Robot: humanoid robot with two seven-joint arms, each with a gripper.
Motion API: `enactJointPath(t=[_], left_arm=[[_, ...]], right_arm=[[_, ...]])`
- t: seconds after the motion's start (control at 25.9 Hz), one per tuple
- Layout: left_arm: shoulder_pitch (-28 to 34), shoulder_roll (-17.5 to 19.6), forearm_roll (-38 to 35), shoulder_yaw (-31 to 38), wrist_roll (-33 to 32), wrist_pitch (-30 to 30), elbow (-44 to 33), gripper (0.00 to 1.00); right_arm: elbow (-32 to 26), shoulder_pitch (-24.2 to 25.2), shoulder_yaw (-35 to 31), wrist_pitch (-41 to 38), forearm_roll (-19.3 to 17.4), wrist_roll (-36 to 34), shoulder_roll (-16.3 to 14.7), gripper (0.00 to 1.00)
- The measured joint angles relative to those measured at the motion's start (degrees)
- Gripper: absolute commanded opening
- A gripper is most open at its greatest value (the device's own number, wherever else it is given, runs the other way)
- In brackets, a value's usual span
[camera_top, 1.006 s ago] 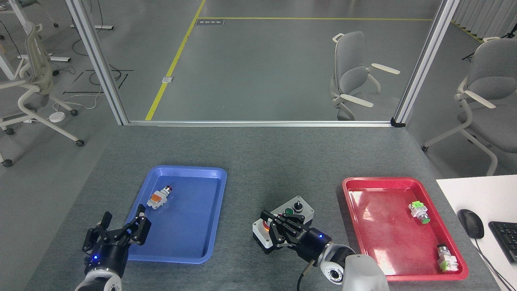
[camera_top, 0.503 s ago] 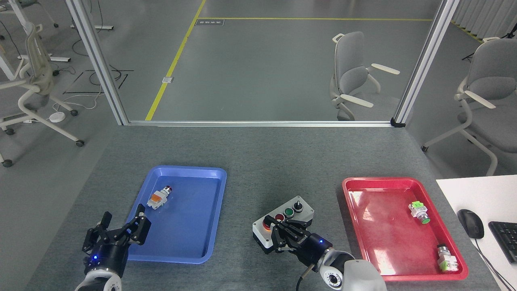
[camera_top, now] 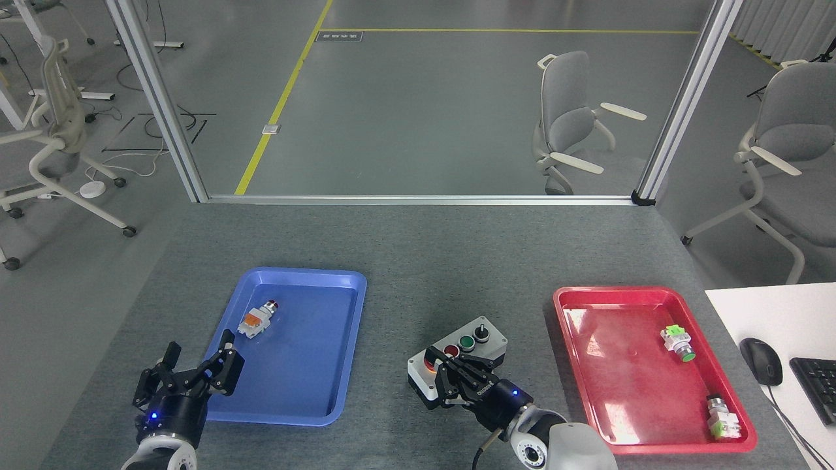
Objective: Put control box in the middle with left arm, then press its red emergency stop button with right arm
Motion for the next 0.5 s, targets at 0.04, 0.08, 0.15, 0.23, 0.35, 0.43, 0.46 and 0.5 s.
enactJointPath(t=[0.04, 0.08, 0.15, 0.23, 0.35, 0.43, 0.46, 0.5], left_arm=[[0.0, 0.0, 0.0, 0.0, 0.0, 0.0, 0.0, 0.99], [0.0, 0.0, 0.0, 0.0, 0.0, 0.0, 0.0, 0.99], [0.0, 0.0, 0.0, 0.0, 0.0, 0.0, 0.0, 0.99], [0.0, 0.0, 0.0, 0.0, 0.0, 0.0, 0.0, 0.99], [0.0, 0.0, 0.0, 0.0, 0.0, 0.0, 0.0, 0.99], [0.0, 0.0, 0.0, 0.0, 0.0, 0.0, 0.0, 0.99], [0.0, 0.0, 0.0, 0.0, 0.0, 0.0, 0.0, 0.99], [0.0, 0.0, 0.0, 0.0, 0.0, 0.0, 0.0, 0.99]], right_arm=[[-0.3, -0.2, -0.1, 0.0, -0.1, 0.5, 0.0, 0.00], [-0.7, -0.4, -0.3, 0.0, -0.3, 1.6, 0.0, 0.00], [-2.1, -1.0, -1.1, 0.1, -1.0, 3.7, 0.0, 0.06], [-4.4, -1.5, -2.5, -1.0, -2.5, 3.9, -0.3, 0.39], [-8.0, -1.6, -5.6, -1.7, -4.3, 3.5, -0.7, 0.90], [-9.8, -1.7, -8.1, -1.9, -4.9, 3.3, -1.1, 0.97], [-10.5, -1.7, -9.4, -1.9, -5.1, 3.3, -1.5, 0.97], [-11.2, -1.8, -10.7, -1.9, -5.2, 3.3, -1.9, 0.97]])
